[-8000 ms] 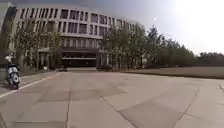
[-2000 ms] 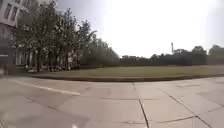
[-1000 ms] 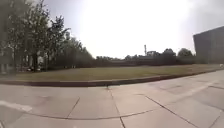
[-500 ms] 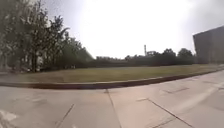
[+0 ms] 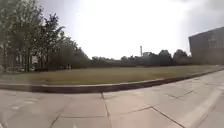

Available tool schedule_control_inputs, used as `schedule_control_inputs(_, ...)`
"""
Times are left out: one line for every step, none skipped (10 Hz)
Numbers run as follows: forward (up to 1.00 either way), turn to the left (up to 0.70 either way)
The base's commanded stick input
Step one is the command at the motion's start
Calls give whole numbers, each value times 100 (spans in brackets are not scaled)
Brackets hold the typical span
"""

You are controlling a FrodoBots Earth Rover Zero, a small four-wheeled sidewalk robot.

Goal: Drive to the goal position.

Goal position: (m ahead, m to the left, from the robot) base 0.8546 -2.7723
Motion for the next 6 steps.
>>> schedule_control_inputs(70, -29)
schedule_control_inputs(70, -35)
schedule_control_inputs(70, -35)
schedule_control_inputs(70, -35)
schedule_control_inputs(70, -35)
schedule_control_inputs(70, -35)
